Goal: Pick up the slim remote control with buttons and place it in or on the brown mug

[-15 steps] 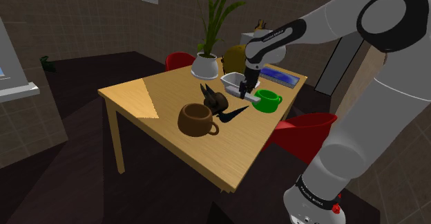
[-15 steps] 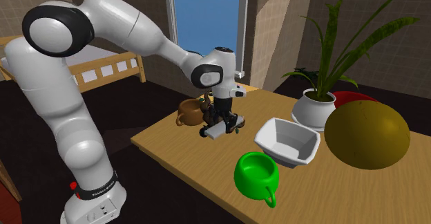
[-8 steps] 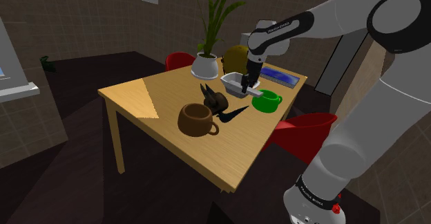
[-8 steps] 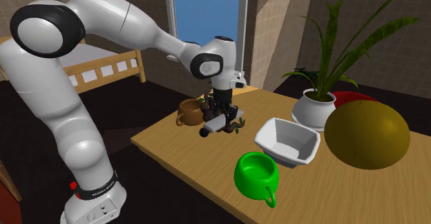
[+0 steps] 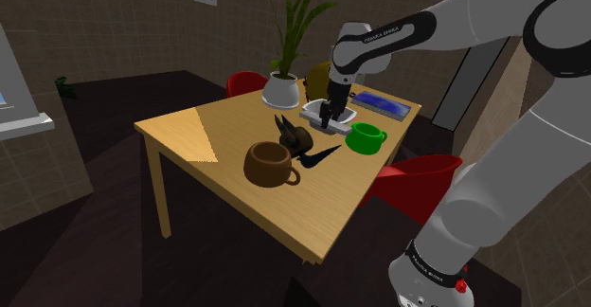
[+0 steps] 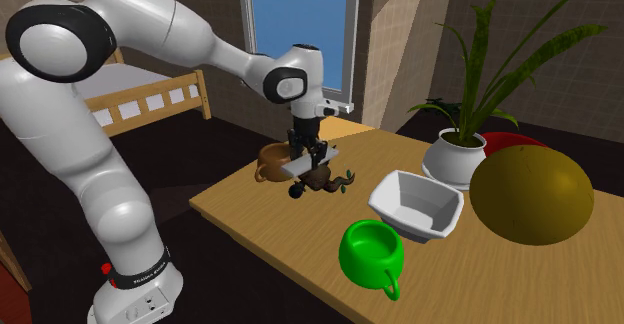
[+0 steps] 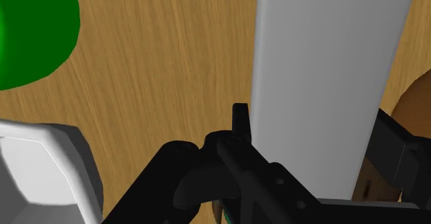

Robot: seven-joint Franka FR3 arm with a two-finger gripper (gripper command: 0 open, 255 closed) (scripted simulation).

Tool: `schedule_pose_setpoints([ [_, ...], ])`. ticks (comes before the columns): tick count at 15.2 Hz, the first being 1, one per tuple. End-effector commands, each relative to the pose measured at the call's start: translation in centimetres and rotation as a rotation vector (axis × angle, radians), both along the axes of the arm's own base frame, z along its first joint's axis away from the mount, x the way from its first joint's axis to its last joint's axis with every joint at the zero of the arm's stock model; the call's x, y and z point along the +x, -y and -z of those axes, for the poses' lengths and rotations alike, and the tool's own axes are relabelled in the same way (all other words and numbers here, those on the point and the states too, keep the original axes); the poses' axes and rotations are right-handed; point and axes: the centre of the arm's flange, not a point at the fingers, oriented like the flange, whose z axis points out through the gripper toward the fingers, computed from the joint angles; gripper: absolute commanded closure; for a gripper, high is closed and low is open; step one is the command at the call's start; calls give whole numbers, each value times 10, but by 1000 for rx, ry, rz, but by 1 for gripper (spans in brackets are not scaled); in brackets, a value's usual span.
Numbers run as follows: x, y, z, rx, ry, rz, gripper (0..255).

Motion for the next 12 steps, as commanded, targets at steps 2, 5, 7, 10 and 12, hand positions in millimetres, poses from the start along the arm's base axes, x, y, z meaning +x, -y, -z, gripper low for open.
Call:
schedule_pose_setpoints([
  [2, 2, -39, -3, 0, 0, 2, 255],
  [5, 4, -79, -3, 0, 0, 2, 255],
  [7, 6, -105, -3, 0, 0, 2, 255],
  [10, 8, -145, -4, 0, 0, 2, 255],
  [12, 10, -171, -4, 0, 0, 2, 255],
])
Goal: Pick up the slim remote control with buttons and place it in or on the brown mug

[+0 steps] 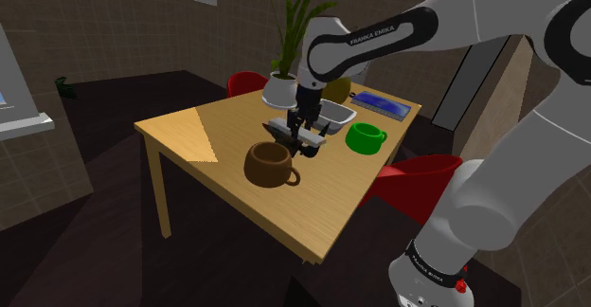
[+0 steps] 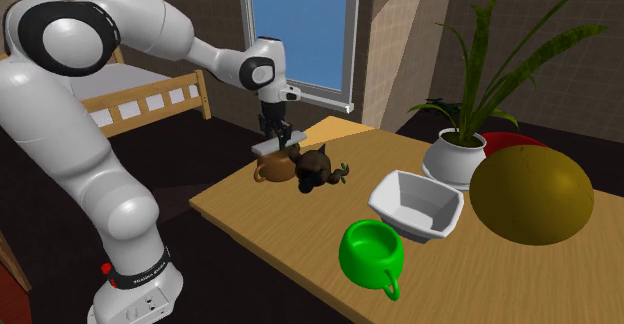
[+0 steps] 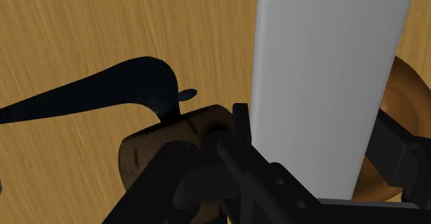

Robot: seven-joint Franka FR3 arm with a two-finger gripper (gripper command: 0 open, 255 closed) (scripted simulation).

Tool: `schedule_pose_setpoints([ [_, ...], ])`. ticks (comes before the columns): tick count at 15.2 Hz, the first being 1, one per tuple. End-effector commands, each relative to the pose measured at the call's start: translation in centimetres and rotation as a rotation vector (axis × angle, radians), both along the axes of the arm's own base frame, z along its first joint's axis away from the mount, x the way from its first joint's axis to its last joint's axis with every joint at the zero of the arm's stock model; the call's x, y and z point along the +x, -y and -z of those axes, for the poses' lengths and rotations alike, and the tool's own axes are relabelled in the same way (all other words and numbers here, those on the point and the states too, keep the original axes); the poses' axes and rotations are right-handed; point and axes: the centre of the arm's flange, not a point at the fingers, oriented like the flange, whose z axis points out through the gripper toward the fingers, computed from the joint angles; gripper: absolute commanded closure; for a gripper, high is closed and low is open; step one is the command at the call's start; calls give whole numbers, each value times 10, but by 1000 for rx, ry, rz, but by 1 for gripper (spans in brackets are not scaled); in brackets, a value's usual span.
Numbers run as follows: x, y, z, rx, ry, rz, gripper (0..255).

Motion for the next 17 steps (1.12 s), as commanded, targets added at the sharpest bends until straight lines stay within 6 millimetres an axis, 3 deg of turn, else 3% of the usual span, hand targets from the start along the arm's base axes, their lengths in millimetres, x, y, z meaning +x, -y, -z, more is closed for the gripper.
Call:
schedule_pose_setpoints([
  [1, 5, -28, -2, 0, 0, 1, 255],
  [4, 7, -66, -2, 0, 0, 1, 255],
  [17, 7, -66, 66, 0, 0, 1, 255],
])
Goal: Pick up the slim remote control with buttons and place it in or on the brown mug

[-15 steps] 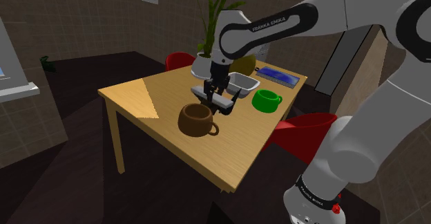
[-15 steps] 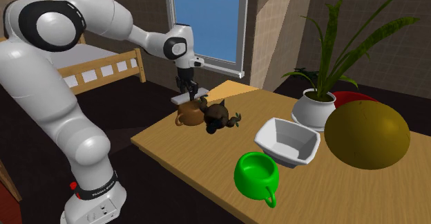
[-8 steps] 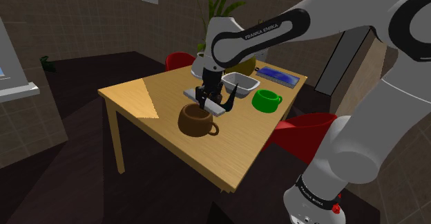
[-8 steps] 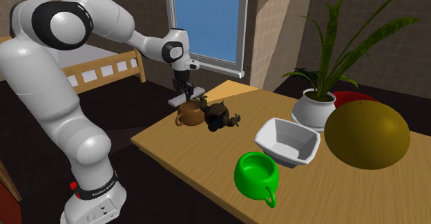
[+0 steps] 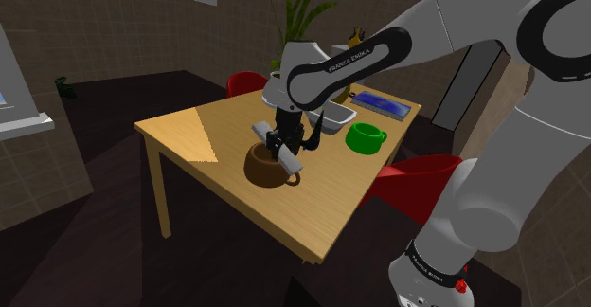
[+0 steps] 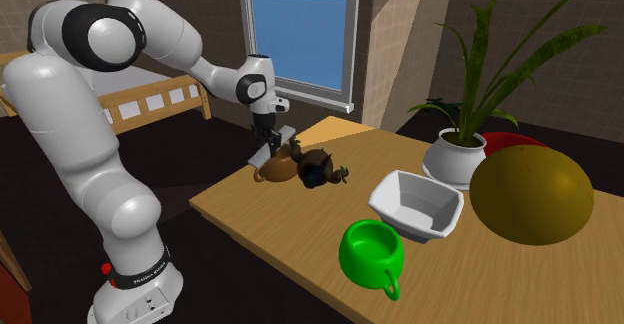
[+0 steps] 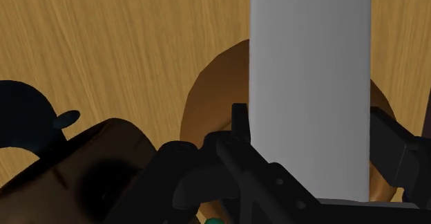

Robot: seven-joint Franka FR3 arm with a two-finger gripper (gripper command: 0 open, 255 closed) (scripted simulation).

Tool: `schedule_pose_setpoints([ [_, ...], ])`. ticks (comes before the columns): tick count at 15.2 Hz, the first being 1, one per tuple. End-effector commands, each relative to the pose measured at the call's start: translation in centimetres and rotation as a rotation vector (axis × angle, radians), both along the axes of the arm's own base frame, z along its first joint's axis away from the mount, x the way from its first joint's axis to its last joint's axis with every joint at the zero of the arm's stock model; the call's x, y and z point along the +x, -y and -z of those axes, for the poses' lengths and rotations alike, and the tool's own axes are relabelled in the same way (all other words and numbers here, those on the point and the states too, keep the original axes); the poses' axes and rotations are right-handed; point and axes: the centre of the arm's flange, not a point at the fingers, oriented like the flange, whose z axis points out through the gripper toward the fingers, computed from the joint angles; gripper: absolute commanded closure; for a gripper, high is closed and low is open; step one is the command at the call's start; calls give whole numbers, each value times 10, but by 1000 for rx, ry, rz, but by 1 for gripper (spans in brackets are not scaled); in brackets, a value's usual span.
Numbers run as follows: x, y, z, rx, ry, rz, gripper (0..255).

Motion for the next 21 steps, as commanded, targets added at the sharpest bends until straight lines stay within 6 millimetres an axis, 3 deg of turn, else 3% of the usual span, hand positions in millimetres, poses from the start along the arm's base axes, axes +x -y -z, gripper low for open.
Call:
schedule_pose_setpoints([
  [1, 0, 0, 11, 0, -4, 0, 255],
  [8, 0, 0, 11, 0, -4, 0, 255],
  [9, -1, 1, 11, 0, -4, 0, 0],
  [14, 0, 0, 11, 0, -4, 0, 0],
  [18, 0, 1, -39, 0, -4, 0, 0],
  [21, 0, 1, -39, 0, -4, 0, 0],
])
